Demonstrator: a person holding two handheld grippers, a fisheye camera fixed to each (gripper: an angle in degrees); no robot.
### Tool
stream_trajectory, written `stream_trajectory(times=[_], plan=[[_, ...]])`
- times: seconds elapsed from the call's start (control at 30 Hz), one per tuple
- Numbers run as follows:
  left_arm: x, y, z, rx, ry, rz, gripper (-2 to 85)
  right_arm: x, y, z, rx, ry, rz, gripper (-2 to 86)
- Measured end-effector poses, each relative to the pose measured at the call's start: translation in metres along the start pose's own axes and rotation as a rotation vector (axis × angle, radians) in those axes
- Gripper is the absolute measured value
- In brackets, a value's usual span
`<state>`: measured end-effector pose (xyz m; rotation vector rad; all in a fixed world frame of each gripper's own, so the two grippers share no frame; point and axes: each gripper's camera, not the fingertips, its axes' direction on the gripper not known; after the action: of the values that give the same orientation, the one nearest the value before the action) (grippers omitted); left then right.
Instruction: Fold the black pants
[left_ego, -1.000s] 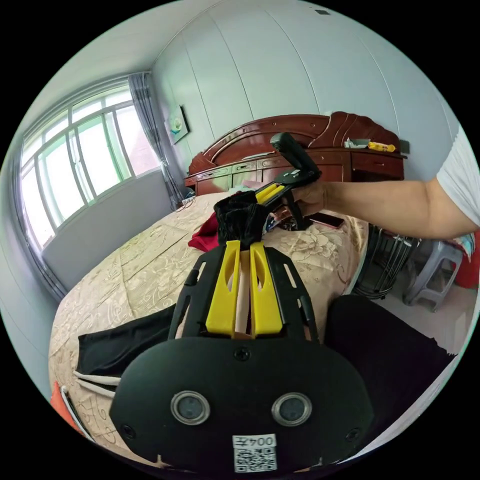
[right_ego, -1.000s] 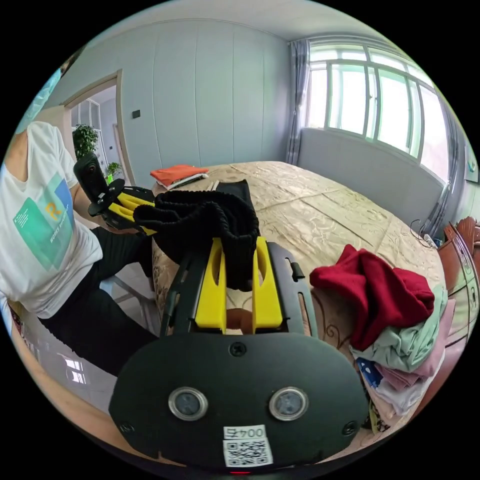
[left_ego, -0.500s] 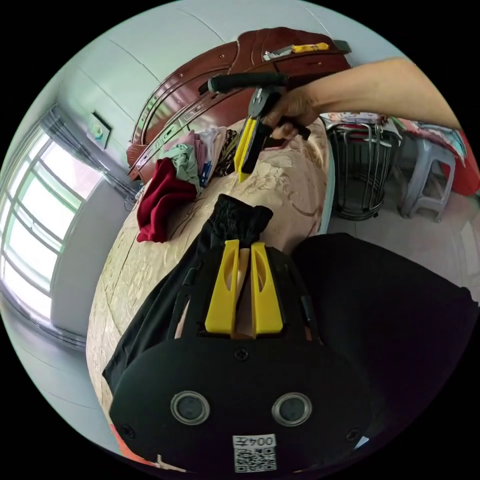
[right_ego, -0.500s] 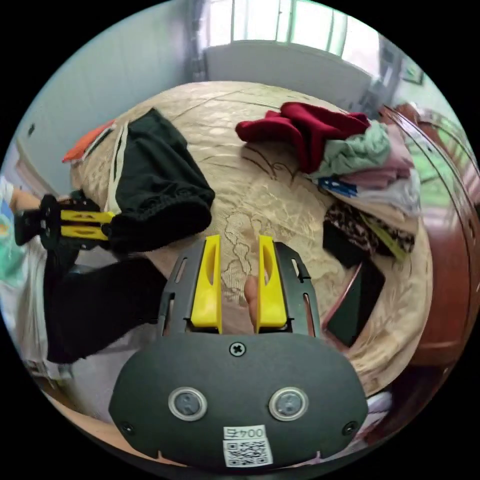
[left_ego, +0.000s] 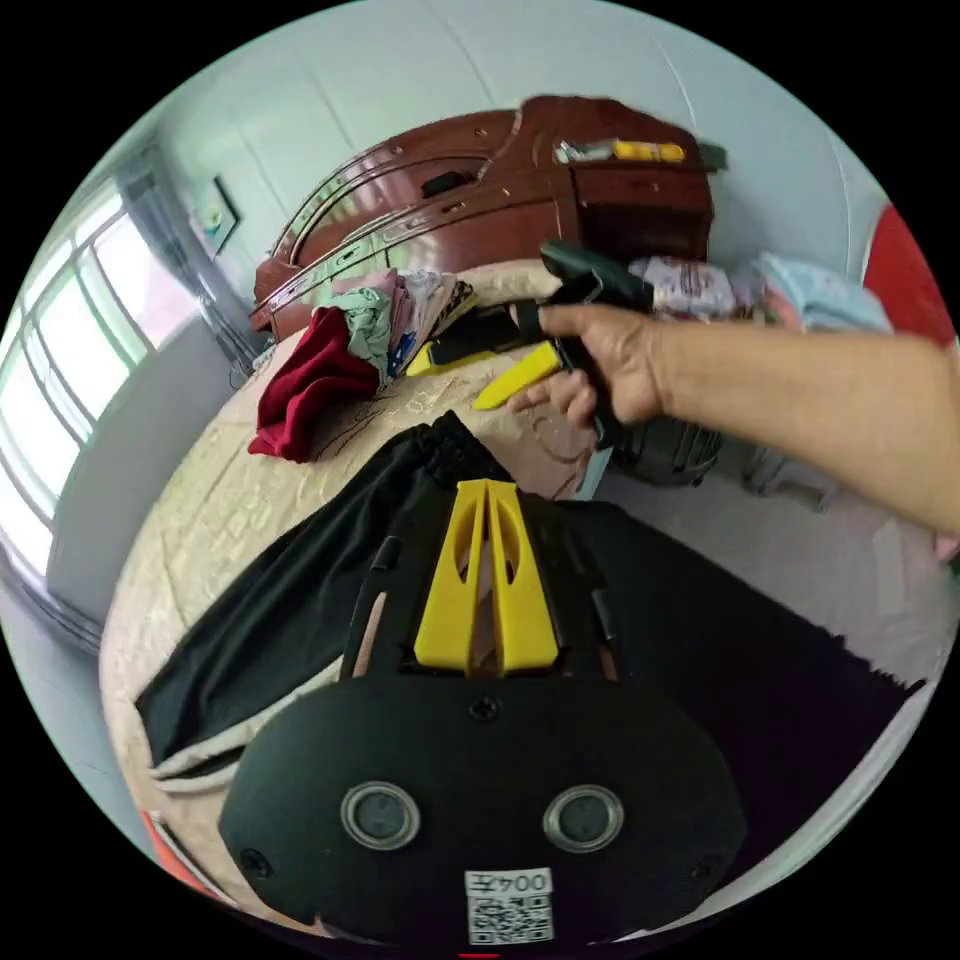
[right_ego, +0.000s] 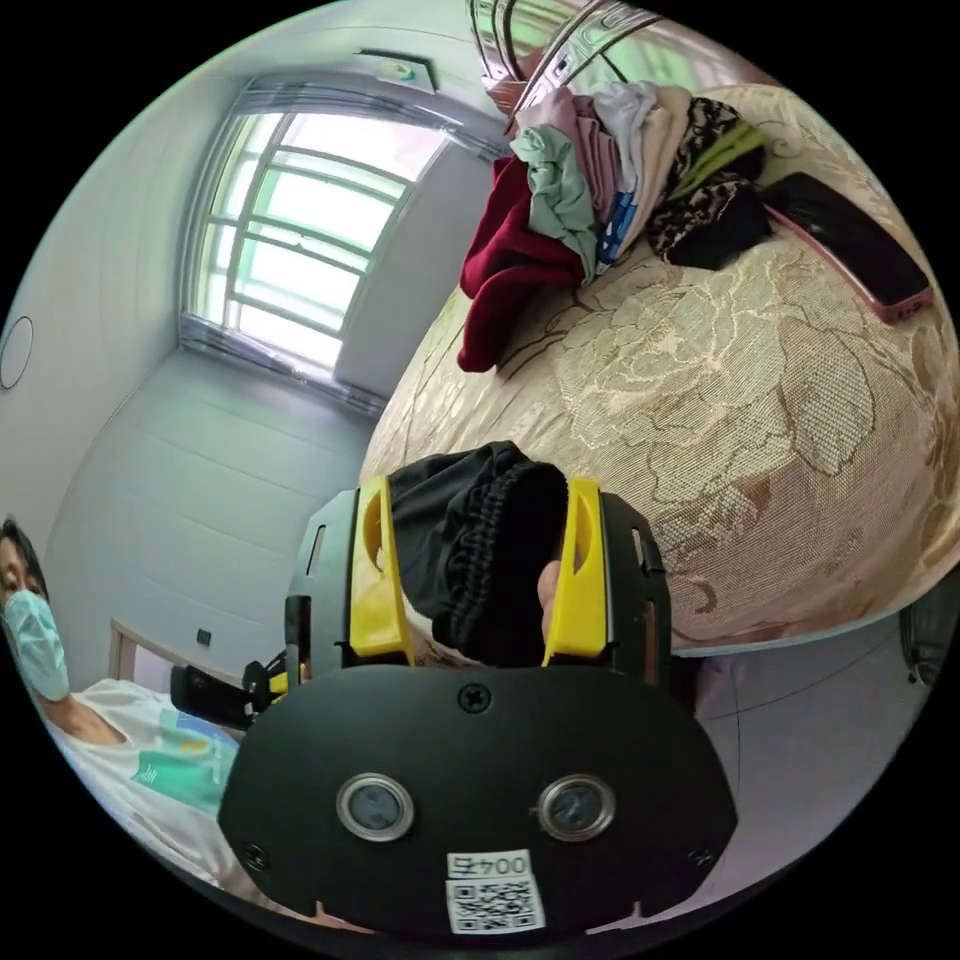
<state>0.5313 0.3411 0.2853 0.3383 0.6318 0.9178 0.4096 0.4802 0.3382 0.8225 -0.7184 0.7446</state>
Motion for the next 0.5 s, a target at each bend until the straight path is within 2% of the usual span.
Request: stream_trajectory(times=[0.17, 0.3, 0.5], plan=[[-0.141, 0.065, -0.021, 0.032, 0.188, -0.424, 0.1, -0.008, 0.053, 0.014, 0.046, 0.188, -0.062, 22.9], [-0.259, 0.152, -0.043, 0.088, 0.215, -0.697, 0.0, -0.016, 0.098, 0.026, 0.026, 0.220, -0.102, 21.7], [-0.375, 0.263, -0.064, 0.279, 0.477, -1.009, 0.0, -0.008, 0.139, 0.016, 0.018, 0.184, -0.062, 17.9]])
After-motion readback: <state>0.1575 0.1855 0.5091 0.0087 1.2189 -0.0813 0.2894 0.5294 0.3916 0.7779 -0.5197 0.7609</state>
